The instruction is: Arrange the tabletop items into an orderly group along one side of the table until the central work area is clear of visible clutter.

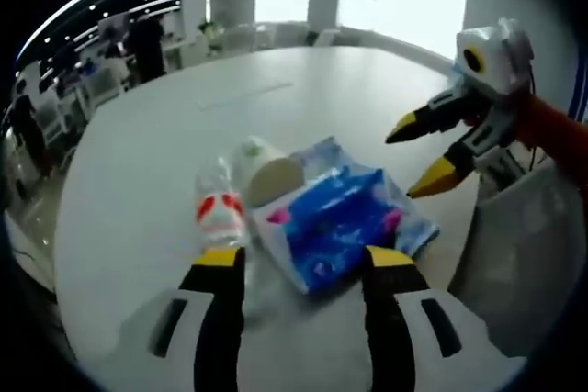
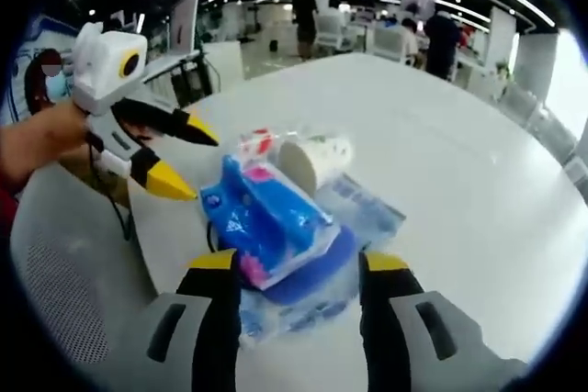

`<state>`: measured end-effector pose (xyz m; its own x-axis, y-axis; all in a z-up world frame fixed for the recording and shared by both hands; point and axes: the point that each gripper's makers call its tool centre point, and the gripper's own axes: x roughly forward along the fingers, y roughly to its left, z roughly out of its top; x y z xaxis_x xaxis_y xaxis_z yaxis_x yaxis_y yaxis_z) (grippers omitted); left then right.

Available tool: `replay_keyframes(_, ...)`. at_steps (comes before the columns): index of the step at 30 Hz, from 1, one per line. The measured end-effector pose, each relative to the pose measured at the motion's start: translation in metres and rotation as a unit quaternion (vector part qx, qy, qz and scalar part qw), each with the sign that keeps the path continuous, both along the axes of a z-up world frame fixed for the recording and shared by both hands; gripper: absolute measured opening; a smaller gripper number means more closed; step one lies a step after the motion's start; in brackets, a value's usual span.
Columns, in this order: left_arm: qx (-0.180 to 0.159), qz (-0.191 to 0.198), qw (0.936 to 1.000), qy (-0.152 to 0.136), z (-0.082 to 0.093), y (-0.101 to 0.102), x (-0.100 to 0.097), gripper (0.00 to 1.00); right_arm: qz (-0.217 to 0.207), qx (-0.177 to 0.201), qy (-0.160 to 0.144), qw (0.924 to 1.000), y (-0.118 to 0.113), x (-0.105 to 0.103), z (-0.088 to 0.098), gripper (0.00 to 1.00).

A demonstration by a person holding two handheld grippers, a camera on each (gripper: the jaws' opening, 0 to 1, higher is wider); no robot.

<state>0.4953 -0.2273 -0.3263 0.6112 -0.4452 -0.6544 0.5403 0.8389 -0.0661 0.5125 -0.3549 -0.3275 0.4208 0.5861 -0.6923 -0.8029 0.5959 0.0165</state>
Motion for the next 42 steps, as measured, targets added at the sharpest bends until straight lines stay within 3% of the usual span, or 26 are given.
replay_keyframes(12,-0.015,0.011,0.9997,0.018,-0.007,0.001,0.004,0.38,-0.005,-0.005,0.029,0.9995,0.001,0.001,-0.014,0.32)
replay_keyframes(20,-0.008,0.012,0.9996,0.024,-0.012,0.001,0.006,0.34,-0.017,0.006,0.053,0.9985,0.003,0.006,-0.022,0.29)
replay_keyframes(42,0.004,0.01,0.9997,0.024,-0.019,-0.001,0.01,0.19,-0.032,0.016,0.072,0.9967,0.003,0.007,-0.031,0.17)
